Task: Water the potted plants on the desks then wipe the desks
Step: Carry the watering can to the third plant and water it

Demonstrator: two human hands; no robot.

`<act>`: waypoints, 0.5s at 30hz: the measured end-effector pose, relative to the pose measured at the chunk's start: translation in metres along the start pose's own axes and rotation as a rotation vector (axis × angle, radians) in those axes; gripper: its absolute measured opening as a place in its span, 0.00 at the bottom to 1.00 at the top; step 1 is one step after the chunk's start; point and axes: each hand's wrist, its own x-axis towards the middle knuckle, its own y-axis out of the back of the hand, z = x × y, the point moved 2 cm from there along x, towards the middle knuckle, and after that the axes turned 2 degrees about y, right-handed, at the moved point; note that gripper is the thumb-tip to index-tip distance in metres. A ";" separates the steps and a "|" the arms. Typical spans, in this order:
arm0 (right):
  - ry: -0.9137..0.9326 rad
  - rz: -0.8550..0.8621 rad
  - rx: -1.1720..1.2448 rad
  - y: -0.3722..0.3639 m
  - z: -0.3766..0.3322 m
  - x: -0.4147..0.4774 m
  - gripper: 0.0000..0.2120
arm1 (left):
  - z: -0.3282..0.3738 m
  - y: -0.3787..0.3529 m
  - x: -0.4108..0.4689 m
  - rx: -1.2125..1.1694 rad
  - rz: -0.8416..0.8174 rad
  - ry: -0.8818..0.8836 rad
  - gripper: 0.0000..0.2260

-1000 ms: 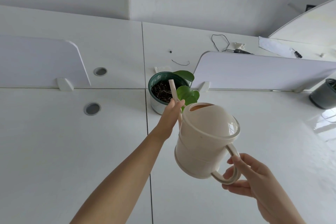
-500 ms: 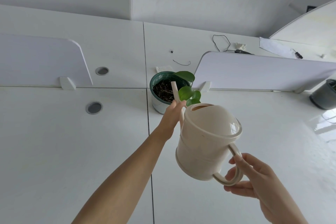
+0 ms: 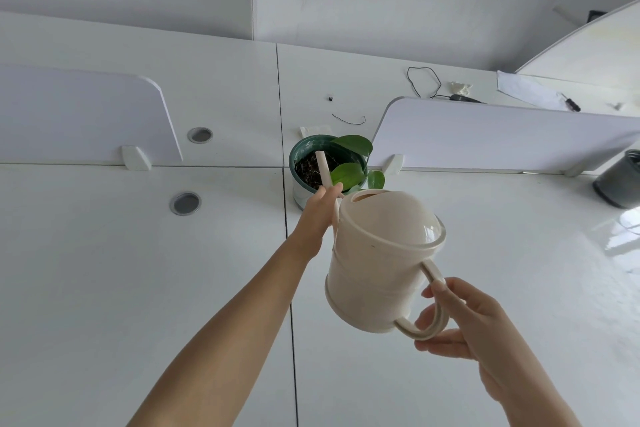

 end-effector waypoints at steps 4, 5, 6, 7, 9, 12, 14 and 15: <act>0.007 -0.006 -0.005 0.000 -0.001 -0.001 0.11 | -0.002 -0.001 0.001 -0.014 0.008 -0.001 0.19; 0.006 -0.009 -0.008 0.000 -0.001 -0.001 0.11 | -0.003 -0.001 0.001 -0.012 0.009 0.004 0.22; 0.005 -0.010 -0.009 0.001 -0.001 -0.002 0.11 | -0.004 -0.002 0.001 -0.006 0.008 0.006 0.24; 0.003 -0.011 -0.009 0.001 0.000 -0.002 0.11 | -0.005 -0.002 0.000 0.000 0.002 0.007 0.25; 0.001 -0.008 -0.008 0.003 0.001 -0.004 0.11 | -0.006 -0.004 -0.001 0.005 -0.009 0.016 0.25; 0.002 0.008 0.002 0.006 0.002 -0.007 0.11 | -0.005 -0.010 -0.002 0.004 -0.006 0.031 0.23; 0.007 0.026 0.008 0.008 0.002 -0.009 0.11 | 0.000 -0.015 -0.002 0.026 -0.013 0.035 0.19; 0.009 0.036 0.012 0.010 0.002 -0.009 0.11 | 0.003 -0.019 -0.002 0.035 -0.024 0.035 0.16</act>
